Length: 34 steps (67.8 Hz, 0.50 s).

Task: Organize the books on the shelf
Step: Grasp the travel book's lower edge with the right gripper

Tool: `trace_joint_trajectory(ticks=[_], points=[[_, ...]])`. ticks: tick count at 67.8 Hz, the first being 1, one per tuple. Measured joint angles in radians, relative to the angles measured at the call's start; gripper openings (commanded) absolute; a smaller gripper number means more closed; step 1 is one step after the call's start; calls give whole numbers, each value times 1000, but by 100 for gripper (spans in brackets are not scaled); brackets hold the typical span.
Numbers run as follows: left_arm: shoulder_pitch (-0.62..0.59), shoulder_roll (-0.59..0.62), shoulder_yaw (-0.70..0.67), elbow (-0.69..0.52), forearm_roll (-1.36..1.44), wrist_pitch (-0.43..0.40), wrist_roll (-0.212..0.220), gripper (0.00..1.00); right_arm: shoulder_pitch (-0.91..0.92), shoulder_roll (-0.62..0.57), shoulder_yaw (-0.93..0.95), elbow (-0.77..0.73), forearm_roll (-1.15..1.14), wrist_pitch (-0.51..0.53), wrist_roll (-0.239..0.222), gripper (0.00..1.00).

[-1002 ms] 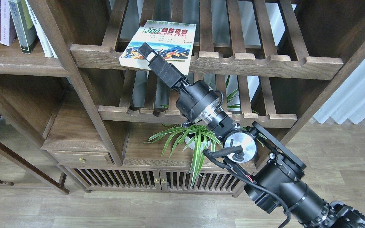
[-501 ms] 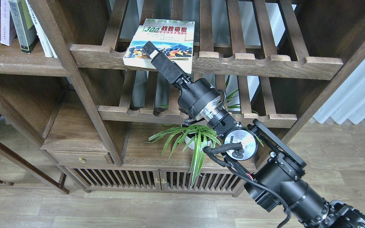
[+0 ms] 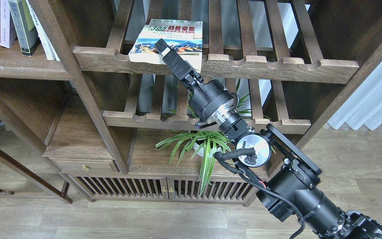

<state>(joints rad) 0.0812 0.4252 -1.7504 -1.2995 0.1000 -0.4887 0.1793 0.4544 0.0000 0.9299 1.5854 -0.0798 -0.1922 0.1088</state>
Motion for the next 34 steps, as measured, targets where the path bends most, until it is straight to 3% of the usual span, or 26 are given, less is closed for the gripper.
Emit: trace_joint_trajectory(ticks=[9, 10, 18, 24, 34], points=[[0, 1, -3, 0, 0, 0, 0, 91, -2, 0, 0, 1, 0, -1, 0, 47], [0, 1, -3, 0, 0, 0, 0, 91, -3, 0, 0, 2, 1, -1, 0, 40], [0, 1, -3, 1, 0, 0, 0, 91, -6, 0, 0, 10, 9, 0, 0, 25], [0, 1, -3, 2, 0, 0, -1, 91, -10, 0, 0, 20, 25, 5, 1, 6], [0, 1, -3, 2, 0, 0, -1, 91, -13, 0, -1, 45, 61, 19, 2, 6]])
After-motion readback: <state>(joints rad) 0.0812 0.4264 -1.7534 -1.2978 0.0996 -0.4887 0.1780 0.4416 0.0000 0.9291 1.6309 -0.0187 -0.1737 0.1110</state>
